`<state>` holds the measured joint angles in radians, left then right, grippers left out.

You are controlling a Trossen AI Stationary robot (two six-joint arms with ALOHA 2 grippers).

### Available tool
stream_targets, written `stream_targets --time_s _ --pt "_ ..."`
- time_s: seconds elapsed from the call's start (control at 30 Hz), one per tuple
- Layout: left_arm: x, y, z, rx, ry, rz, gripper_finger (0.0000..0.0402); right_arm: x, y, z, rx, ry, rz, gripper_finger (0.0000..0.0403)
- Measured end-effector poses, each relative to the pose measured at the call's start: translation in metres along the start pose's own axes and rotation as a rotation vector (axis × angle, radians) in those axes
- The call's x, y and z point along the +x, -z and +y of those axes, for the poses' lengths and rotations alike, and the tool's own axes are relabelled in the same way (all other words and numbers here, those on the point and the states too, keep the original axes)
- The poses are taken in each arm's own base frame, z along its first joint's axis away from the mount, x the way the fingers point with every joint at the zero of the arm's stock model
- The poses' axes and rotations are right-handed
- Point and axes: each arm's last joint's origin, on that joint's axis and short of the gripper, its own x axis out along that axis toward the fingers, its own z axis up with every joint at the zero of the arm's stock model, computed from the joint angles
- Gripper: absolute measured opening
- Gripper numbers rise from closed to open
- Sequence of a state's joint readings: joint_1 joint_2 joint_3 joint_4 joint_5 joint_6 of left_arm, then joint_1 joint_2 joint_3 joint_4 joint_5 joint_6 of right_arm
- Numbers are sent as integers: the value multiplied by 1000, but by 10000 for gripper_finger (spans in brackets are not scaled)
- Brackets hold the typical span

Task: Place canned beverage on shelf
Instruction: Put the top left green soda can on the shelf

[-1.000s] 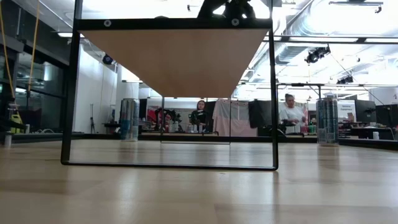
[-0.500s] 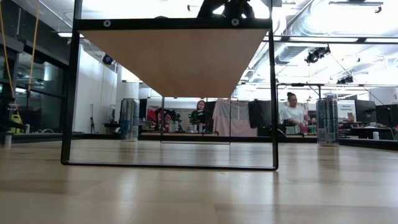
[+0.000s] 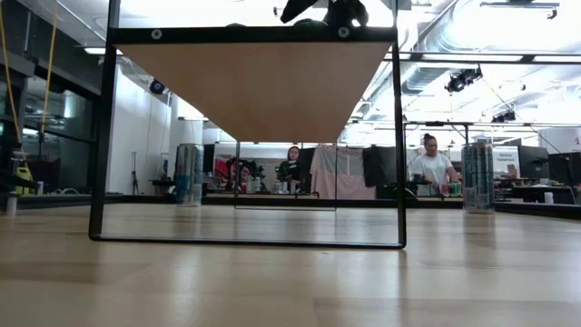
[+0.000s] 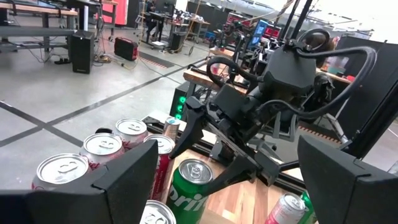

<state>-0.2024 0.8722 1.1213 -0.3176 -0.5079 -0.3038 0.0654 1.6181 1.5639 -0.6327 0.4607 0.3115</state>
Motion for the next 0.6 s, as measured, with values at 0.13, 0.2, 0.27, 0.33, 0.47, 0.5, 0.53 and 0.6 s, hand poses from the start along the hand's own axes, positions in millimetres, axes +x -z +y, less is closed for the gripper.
stream_targets --time_s 0.13,0.2,0.27,0.33,0.47,0.5,0.53,0.6 --pt "0 0 0 0 0 0 317 -10 -6 -4 -62 -9 -39 370" --pt "0 0 0 0 0 0 317 -17 -8 -6 -96 -12 -55 371" --pt "0 0 0 0 0 0 317 -25 -11 -10 -131 -14 -76 371" --pt "0 0 0 0 0 0 317 -34 -14 -14 -161 -17 -99 371" --pt "0 0 0 0 0 0 317 -50 -17 -21 -143 -23 -119 371" --pt "0 0 0 0 0 0 317 -53 -17 -22 -132 -25 -123 371" --pt "0 0 0 1 0 0 317 -56 -17 -24 -124 -26 -124 371" --pt "0 0 0 11 0 0 317 -58 -17 -25 -122 -34 -116 371"
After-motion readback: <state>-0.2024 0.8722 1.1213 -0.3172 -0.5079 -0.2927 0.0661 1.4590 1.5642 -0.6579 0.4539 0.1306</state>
